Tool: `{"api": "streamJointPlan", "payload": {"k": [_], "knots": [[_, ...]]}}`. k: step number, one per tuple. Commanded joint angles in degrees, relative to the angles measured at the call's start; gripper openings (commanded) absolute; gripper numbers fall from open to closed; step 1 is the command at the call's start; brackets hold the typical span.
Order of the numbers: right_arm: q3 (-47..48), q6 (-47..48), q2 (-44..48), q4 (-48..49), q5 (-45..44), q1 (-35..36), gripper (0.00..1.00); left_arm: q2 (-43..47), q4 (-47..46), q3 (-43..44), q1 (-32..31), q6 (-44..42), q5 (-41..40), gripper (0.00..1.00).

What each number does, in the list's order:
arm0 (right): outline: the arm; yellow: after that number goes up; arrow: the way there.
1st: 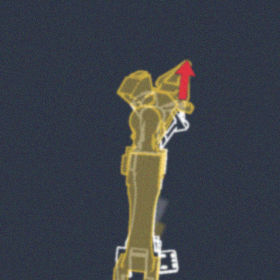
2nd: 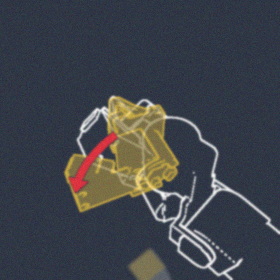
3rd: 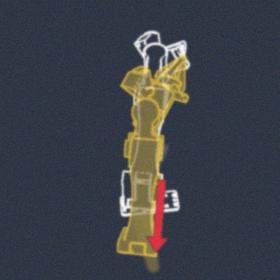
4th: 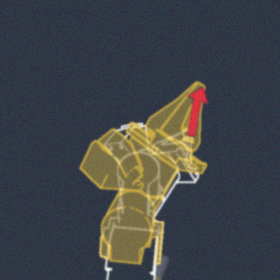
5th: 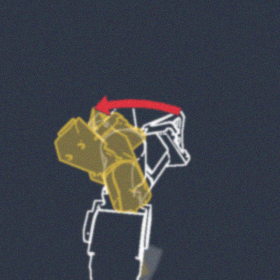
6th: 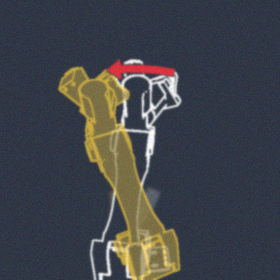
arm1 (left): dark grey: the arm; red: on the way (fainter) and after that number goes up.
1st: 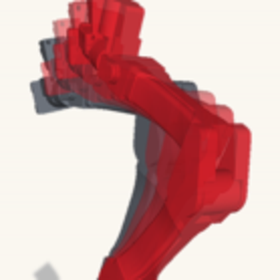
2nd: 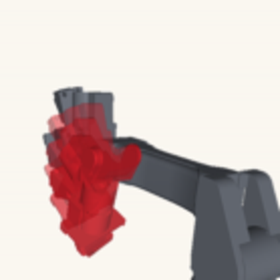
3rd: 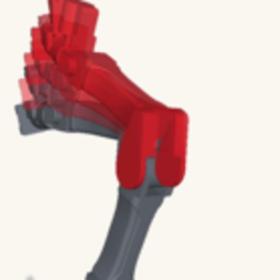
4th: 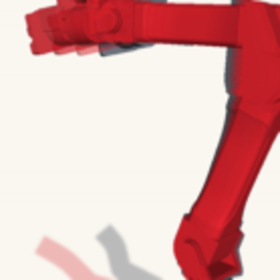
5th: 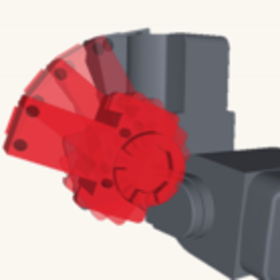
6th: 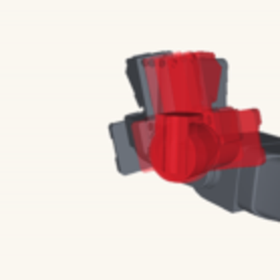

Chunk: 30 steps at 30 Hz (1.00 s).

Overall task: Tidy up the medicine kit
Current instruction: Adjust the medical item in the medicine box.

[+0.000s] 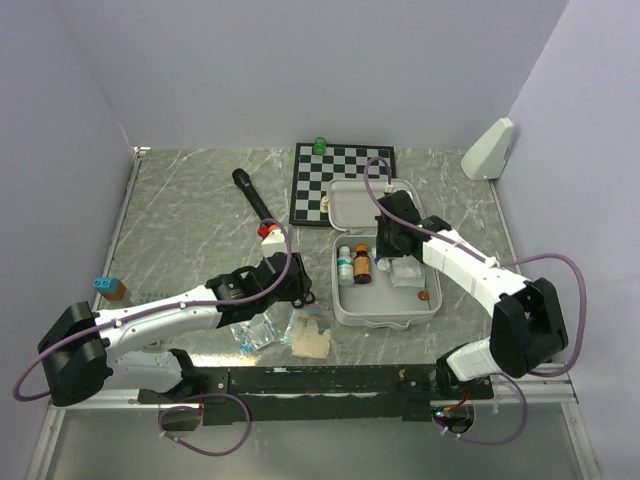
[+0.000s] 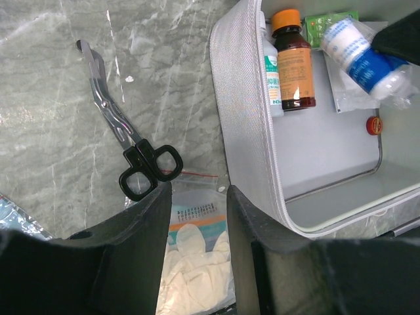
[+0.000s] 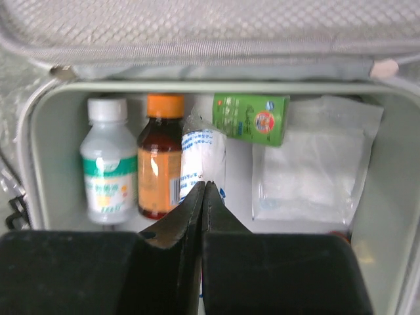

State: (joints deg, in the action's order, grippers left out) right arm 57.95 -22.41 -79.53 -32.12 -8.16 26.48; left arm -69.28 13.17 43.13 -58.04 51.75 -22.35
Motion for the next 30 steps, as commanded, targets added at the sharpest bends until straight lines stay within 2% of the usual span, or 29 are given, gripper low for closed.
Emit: {"api": "streamJointPlan", "payload": {"k": [1, 9, 13, 18, 21, 30], "knots": [[-0.3, 1.23, -3.7, 5.3, -3.7, -0.2, 0.0, 0.02, -0.69, 1.51, 0.12, -0.15, -0.41, 0.44], [-1.53, 1.23, -8.01, 10.14, -4.49, -0.2, 0.0, -0.68, -0.95, 1.34, 0.21, -0.42, -0.5, 0.44], [-0.47, 1.15, -10.73, 7.52, -4.84, -0.2, 0.01, -0.95, -0.78, 1.6, 0.21, -0.51, -0.59, 0.44], [-2.4, 0.0, -8.2, 7.07, -4.85, -0.2, 0.27, -0.77, -1.39, 1.16, 0.21, -0.51, -0.24, 0.44], [-2.06, -0.44, -6.61, 6.37, -4.76, -0.2, 0.37, -1.12, -1.39, 1.42, 0.21, -0.59, -0.15, 0.44], [-0.38, -1.4, 1.29, 2.85, -5.37, -0.02, 0.44, -0.33, -1.57, 1.07, 0.21, -0.24, 0.11, 0.44]]}}
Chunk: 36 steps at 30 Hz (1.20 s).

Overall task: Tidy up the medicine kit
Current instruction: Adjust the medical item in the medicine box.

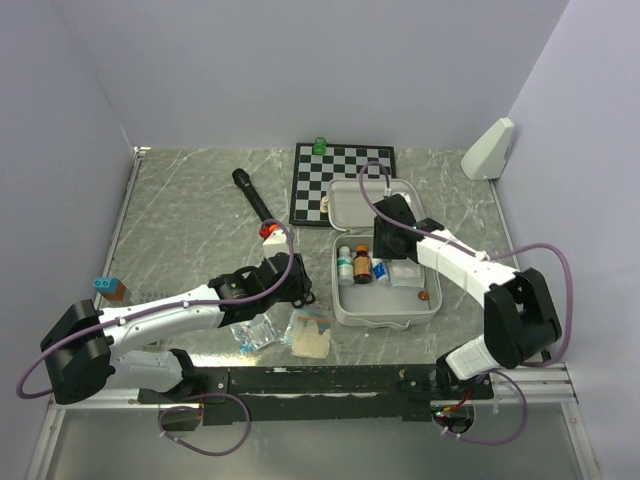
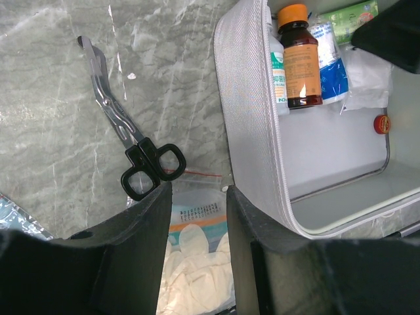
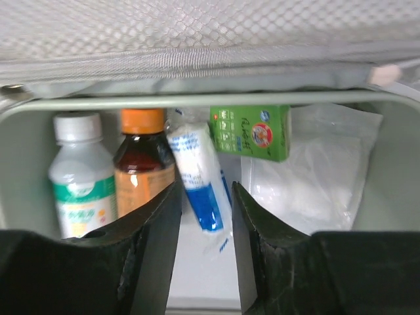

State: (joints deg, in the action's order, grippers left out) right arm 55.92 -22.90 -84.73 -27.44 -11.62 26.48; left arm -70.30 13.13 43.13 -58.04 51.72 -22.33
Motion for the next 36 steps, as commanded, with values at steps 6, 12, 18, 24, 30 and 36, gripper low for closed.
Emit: {"api": "streamJointPlan", "payload": {"k": [6, 12, 18, 24, 30, 36], "knots": [[-1.86, -1.19, 7.48, -4.64, -2.01, -0.11, 0.2, 0.52, -1.96, 0.99, 0.21, -0.13, 0.53, 0.44], [-5.64, -1.63, 3.26, -2.8, 0.1, 0.06, 0.06, 0.6, -1.88, 0.81, 0.21, -0.13, 0.62, 0.44], [-5.74, -1.98, 0.45, -0.86, 2.21, 1.12, 0.04, 0.96, -1.61, 0.55, 0.21, 0.04, 0.35, 0.44], [-3.98, -2.5, -1.23, -1.12, 2.13, 1.56, 0.04, 0.34, -1.26, 1.16, 0.21, -0.13, 0.18, 0.44], [-2.22, -1.63, 4.47, -4.55, -2.79, 0.16, 0.11, 0.7, -1.08, 1.07, 0.21, -0.48, -0.35, 0.44], [-0.9, -0.31, 8.52, -5.17, -3.5, -2.48, 0.32, 0.17, -1.26, 1.51, 0.21, -0.83, -0.26, 0.44]]}}
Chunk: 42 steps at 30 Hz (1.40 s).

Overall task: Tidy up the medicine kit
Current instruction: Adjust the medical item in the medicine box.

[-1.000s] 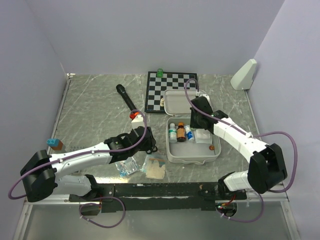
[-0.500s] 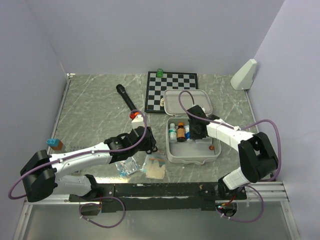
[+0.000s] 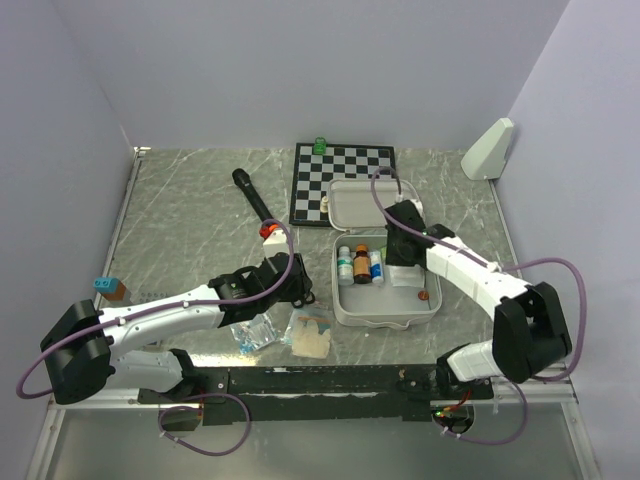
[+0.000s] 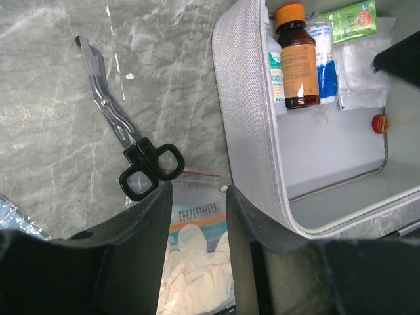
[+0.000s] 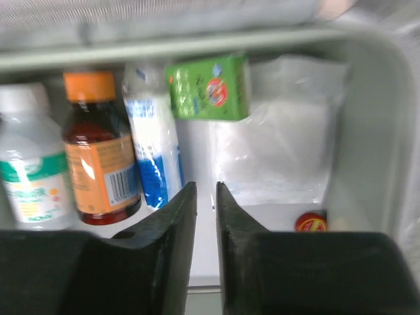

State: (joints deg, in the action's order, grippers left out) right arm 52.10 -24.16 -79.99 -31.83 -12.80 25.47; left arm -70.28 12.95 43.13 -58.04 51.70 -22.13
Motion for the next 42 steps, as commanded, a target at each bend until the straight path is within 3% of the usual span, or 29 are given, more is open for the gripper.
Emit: {"api": "streamJointPlan", "payload": {"k": [1, 3, 6, 14, 21, 28, 33, 42], "knots": [[2.92, 0.96, 4.05, -0.51, -2.06, -2.09, 0.37, 0.06, -1.08, 1.6, 0.21, -0.9, -0.46, 0.44], [2.57, 0.52, 3.96, 0.71, 0.3, -4.11, 0.46, -0.12, -1.17, 1.78, 0.21, -0.99, -0.37, 0.44], [1.26, -0.18, 3.08, 3.61, 3.3, -6.66, 0.5, -0.3, -0.91, 2.22, 0.21, -1.25, -0.37, 0.44], [-0.24, -1.33, -0.34, 10.73, 6.82, -9.3, 0.52, 0.06, -0.64, 2.31, 0.21, -1.96, -0.9, 0.44], [2.04, -0.97, -5.53, 11.35, 6.73, -9.83, 0.52, -0.21, -0.65, 1.95, 0.21, -1.69, -0.99, 0.44], [1.96, -1.41, -8.08, 12.06, 6.82, -9.83, 0.45, -0.21, -0.65, 1.78, 0.21, -1.69, -1.34, 0.44], [1.08, -1.5, -6.94, 13.11, 6.56, -9.83, 0.32, -0.47, -0.65, 1.78, 0.21, -1.6, -1.25, 0.44], [1.08, -1.24, 0.0, 10.31, 5.68, -9.83, 0.17, -0.65, -1.26, 1.69, 0.21, -1.34, -0.63, 0.44]]}}
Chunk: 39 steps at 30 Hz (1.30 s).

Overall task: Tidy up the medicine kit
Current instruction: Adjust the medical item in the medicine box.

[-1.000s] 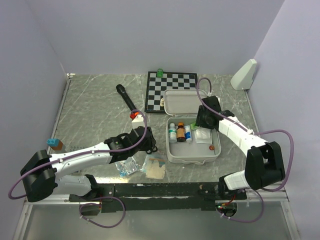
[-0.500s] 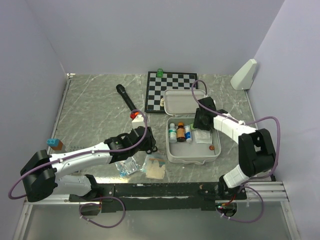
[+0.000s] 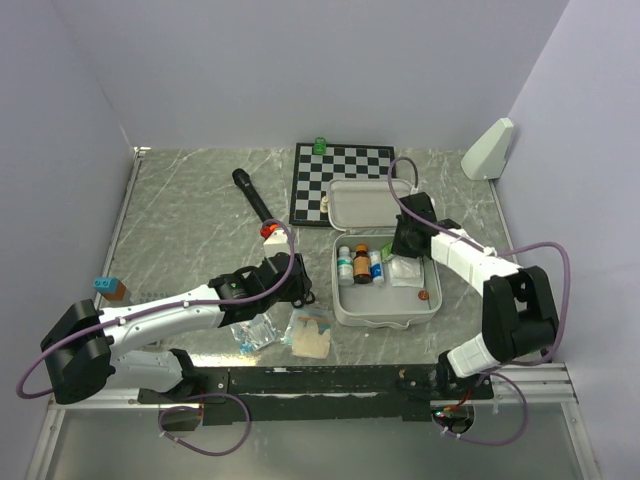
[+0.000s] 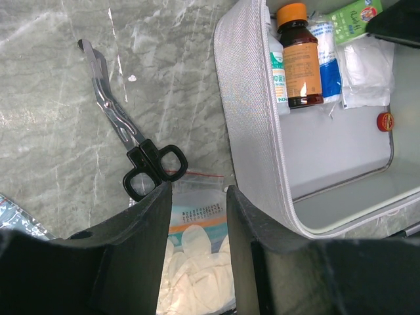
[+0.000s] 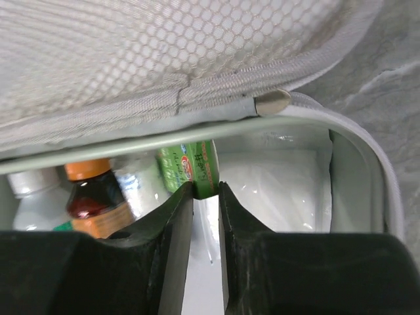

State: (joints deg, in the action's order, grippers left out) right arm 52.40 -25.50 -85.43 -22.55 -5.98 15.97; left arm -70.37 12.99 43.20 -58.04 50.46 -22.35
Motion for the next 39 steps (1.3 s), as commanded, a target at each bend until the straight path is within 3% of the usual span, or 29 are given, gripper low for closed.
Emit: {"api": "streamJointPlan", "payload": {"k": [1, 7, 17, 22, 28, 39], "knots": [[0.95, 0.1, 6.14, 0.4, -0.88, -0.32, 0.15, -0.65, -1.39, 1.8, 0.21, -0.1, -0.24, 0.44], [1.47, 0.36, 10.72, -3.81, -0.53, -0.23, 0.0, -0.47, -1.57, 1.71, 0.21, -0.1, 0.11, 0.44], [7.8, 3.79, 10.55, -17.87, -4.65, 3.98, 0.0, -0.12, -2.01, 1.54, 0.21, -0.1, 1.43, 0.43], [9.55, 5.28, 6.95, -19.63, -5.35, 5.65, 0.0, -0.03, -2.71, 1.27, 0.21, -0.1, 2.05, 0.43], [12.98, 6.42, 1.5, -22.19, -12.47, 8.29, 0.0, -0.12, -2.71, 2.32, 0.21, -0.18, 2.66, 0.43], [15.88, 7.66, -5.0, -21.84, -11.07, 9.35, 0.0, -1.18, -3.06, 2.33, 0.12, -0.45, 3.28, 0.43]]}}
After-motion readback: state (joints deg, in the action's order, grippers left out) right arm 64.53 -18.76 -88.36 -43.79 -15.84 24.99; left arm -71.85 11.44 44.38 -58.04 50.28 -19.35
